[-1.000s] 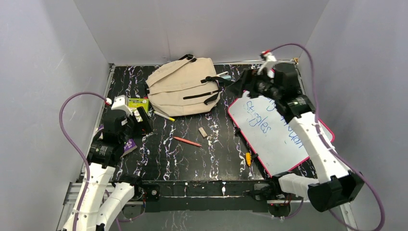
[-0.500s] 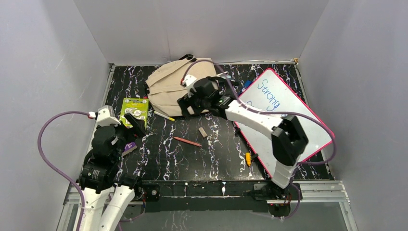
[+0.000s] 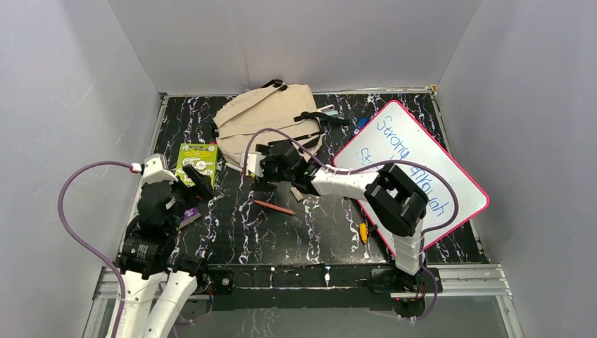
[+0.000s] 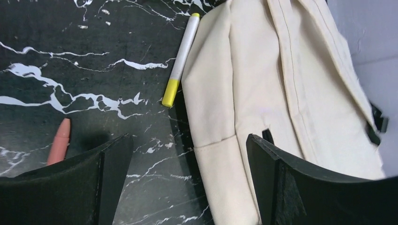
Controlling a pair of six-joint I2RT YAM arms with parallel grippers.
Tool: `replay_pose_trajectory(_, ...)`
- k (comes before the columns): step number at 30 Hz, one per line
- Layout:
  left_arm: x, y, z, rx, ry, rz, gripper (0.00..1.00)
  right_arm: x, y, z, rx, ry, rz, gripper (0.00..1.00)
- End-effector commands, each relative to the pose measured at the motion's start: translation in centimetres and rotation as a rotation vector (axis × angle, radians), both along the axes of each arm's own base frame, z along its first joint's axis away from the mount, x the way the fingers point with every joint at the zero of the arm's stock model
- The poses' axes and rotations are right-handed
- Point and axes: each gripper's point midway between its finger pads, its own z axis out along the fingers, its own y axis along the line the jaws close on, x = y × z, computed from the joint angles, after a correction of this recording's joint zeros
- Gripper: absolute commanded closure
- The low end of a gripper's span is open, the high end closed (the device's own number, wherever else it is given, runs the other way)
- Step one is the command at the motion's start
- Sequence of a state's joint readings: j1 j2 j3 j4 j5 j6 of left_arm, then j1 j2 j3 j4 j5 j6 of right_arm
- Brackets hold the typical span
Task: Pack the student bag
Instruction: Pick up the student bag at the center of the board.
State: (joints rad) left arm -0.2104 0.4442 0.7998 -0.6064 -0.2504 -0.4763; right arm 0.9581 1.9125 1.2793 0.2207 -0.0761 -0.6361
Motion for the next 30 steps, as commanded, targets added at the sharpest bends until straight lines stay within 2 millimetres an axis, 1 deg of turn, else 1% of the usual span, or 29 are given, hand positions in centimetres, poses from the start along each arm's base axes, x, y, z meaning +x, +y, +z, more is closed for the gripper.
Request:
replay_pose_trajectory(1,0.3,0.5,0.0,0.004,0.000,0.028,0.12,1.1,2.2,1.8,0.007,-0.236,0.128,0.01)
replay_pose_trajectory(3,0.3,0.5,0.0,0.005,0.001,0.029,0.12,1.4,2.4,1.2,-0.013,-0.257,0.136,0.01)
replay_pose_trajectory(7,0.4,0.4,-0.2,0.005,0.007,0.026,0.12,2.6,2.4,-0.4,-0.078,-0.339,0.114,0.01)
replay_pose_trajectory(9,0.4,0.4,-0.3,0.007,0.013,0.025,0.12,3.2,2.2,-1.4,-0.119,-0.385,0.106,0.01)
replay_pose_trajectory(13,0.5,0.2,-0.3,0.008,0.015,0.015,0.12,4.7,1.4,-2.7,-0.191,-0.477,0.056,0.01)
replay_pose_trajectory(16,0.6,0.0,-0.4,0.007,0.016,0.004,0.12,6.0,0.8,-3.2,-0.246,-0.564,0.011,0.01)
replay_pose_trajectory(21,0.6,0.0,-0.6,0.010,0.024,0.003,0.12,7.1,0.3,-4.2,-0.302,-0.664,-0.012,0.01)
replay_pose_trajectory(25,0.7,0.0,-0.6,0.011,0.026,0.003,0.12,7.9,0.6,-4.6,-0.307,-0.719,-0.038,0.01)
replay_pose_trajectory(30,0.7,0.0,-0.6,0.010,0.027,0.001,0.12,8.5,1.0,-5.7,-0.319,-0.744,-0.048,0.01)
